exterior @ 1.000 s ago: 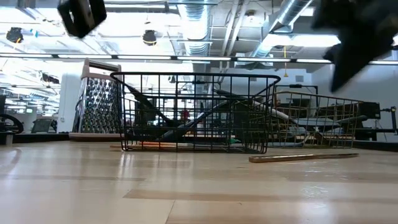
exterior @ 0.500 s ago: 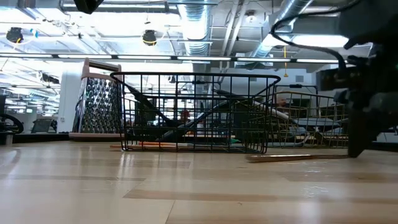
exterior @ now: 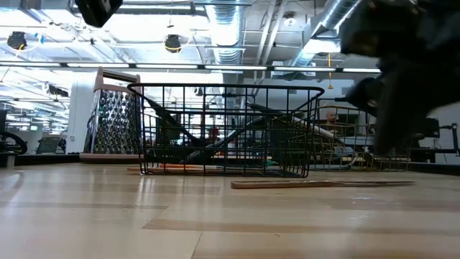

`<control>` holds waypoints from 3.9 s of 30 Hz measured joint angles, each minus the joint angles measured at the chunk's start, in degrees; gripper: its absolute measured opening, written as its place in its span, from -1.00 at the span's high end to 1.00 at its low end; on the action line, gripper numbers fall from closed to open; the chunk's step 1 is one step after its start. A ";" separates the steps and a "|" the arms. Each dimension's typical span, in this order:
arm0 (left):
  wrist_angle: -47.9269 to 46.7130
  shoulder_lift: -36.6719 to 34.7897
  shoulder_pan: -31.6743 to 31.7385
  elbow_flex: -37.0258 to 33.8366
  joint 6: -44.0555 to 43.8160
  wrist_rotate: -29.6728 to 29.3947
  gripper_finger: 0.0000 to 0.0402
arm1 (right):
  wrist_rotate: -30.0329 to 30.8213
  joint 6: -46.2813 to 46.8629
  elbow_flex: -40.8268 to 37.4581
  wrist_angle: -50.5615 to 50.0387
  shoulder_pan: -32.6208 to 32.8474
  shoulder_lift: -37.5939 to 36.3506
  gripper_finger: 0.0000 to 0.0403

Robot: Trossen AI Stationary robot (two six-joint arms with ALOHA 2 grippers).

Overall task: Pick & Place Kitchen Items
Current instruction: Put the table knife into the bottom wire basket

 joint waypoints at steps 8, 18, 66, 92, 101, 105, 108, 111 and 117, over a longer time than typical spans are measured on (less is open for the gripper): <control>0.87 2.96 0.74 -1.69 3.23 0.92 0.54 | 5.38 1.47 1.20 -2.08 2.07 -5.87 1.00; 11.74 22.12 2.22 2.47 2.90 2.78 0.17 | 15.64 8.33 1.19 -9.57 5.60 -16.72 1.00; 16.97 40.54 12.39 13.67 9.16 4.45 -0.18 | 17.06 9.93 1.21 -15.47 5.06 -26.10 1.00; 13.67 47.60 12.40 14.24 4.13 -4.76 0.74 | 15.74 10.98 1.21 -15.47 5.76 -26.10 1.00; 13.48 46.64 12.05 14.16 2.42 -1.66 0.88 | 15.68 10.98 1.21 -15.48 5.71 -26.16 1.00; 12.29 44.21 12.02 14.11 2.21 0.71 0.88 | 15.66 10.98 1.21 -15.46 5.80 -27.98 1.00; 10.94 42.13 11.96 13.99 3.01 2.31 0.88 | 15.75 10.94 1.21 -15.45 5.80 -30.61 1.00; 9.43 40.34 11.60 13.87 3.73 4.47 0.88 | 16.67 10.78 1.21 -15.46 5.80 -33.78 1.00; 8.16 38.64 10.82 13.89 3.97 5.37 0.88 | 19.27 9.99 1.21 -15.46 6.11 -40.33 1.00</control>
